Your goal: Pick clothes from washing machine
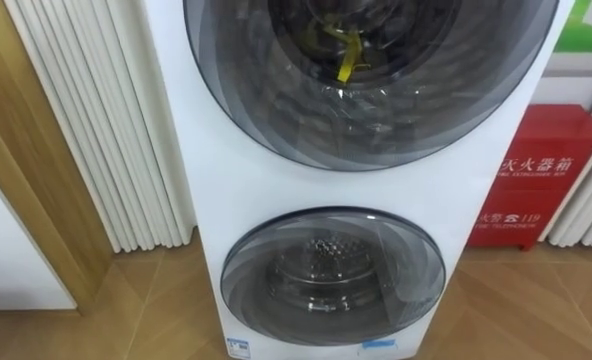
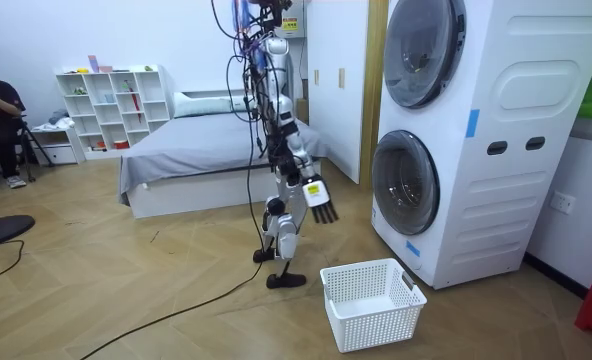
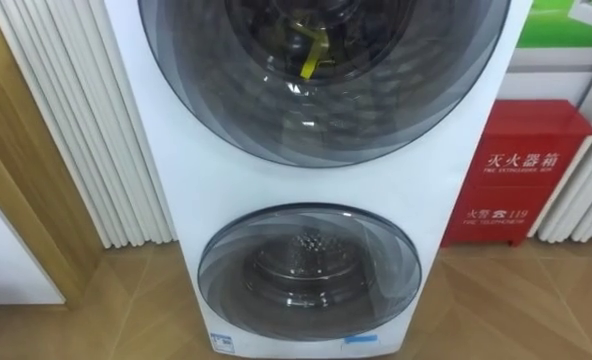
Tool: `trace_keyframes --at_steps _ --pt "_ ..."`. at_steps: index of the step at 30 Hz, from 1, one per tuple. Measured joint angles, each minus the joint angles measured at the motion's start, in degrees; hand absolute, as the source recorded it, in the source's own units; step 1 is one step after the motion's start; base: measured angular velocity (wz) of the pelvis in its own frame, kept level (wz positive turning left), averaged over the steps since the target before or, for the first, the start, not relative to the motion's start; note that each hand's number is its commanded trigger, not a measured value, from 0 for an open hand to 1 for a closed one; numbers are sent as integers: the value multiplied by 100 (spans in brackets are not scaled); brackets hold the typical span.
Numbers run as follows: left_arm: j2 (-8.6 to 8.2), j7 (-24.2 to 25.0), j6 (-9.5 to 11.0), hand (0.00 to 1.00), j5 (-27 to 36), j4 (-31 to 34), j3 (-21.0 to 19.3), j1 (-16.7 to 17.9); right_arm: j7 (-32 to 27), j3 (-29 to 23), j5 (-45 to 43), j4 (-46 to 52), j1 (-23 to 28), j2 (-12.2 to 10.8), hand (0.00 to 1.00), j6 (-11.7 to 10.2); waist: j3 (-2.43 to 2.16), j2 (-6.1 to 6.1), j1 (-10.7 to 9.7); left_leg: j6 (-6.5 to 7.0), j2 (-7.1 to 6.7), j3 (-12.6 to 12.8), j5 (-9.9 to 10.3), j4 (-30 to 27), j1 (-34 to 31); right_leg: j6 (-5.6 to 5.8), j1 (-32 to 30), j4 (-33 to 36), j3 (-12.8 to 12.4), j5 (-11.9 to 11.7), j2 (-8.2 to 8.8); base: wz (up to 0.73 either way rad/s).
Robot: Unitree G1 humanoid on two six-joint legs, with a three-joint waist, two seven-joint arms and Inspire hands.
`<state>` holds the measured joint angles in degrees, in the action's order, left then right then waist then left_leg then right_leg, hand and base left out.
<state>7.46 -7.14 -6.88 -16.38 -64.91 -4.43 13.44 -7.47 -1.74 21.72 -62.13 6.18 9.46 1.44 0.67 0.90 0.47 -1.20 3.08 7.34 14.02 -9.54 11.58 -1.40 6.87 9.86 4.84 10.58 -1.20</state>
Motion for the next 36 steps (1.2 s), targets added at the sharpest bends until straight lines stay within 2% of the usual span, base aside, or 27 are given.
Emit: trace_keyframes --at_steps 2,6,7,11,14,21,24,27,31,36 --pt "138 -2 27 0 -6 55 -5 -3 -277 -243 -35 457 -160 43 0 -5 5 84 -21 0 -7 -1 0 -5 -2 6 7 2 22 3 -3 7" --pt "173 -3 75 0 -78 84 -280 40 -558 -592 -447 1311 -354 232 0 -7 -10 156 -7 0 -26 10 0 -11 1 21 -1 -3 -5 -5 8 -3" --pt "184 -3 75 0 -81 119 -341 75 -681 -714 -573 1714 -371 266 0 -9 -18 136 -22 0 -28 10 0 -6 2 27 4 -1 -5 -9 9 0" --pt "267 -7 21 0 -100 433 -349 244 -1022 -723 -667 2880 -461 500 0 -11 -42 191 -8 1 -27 5 -1 -1 -32 30 -1 28 15 -13 7 0" --pt "267 -7 -20 0 -128 431 -428 224 -1134 -775 -922 2995 -806 619 0 -13 -46 210 -4 1 -27 5 -1 3 -60 30 -55 82 7 -13 8 -1" --pt "295 0 -29 0 -133 429 -391 176 -1360 -769 -1040 3645 -1262 720 0 -4 -52 208 10 2 -26 2 -2 13 -87 31 -88 98 23 -15 9 0" --pt "295 46 -74 0 -133 428 -397 196 -1449 -771 -1058 3876 -1530 874 0 -7 -52 221 3 3 -25 -1 -2 11 -92 31 -88 101 38 -15 10 1" --pt "295 119 -84 0 -133 431 -396 246 -1542 -848 -1002 4007 -1750 941 0 -10 -58 240 75 3 -18 -4 -2 -1 -98 21 -95 101 37 -21 6 0" --pt "299 163 -163 0 -135 484 -394 252 -1635 -847 -818 4036 -2039 1130 0 -7 -64 247 140 3 -19 -134 -2 -10 -167 17 -166 142 108 -24 12 8" --pt "300 163 -199 0 -189 726 -380 305 -1686 -844 -749 3907 -2287 1173 0 0 -72 278 173 5 -19 -233 -3 -19 -207 15 -202 177 188 -23 20 10"
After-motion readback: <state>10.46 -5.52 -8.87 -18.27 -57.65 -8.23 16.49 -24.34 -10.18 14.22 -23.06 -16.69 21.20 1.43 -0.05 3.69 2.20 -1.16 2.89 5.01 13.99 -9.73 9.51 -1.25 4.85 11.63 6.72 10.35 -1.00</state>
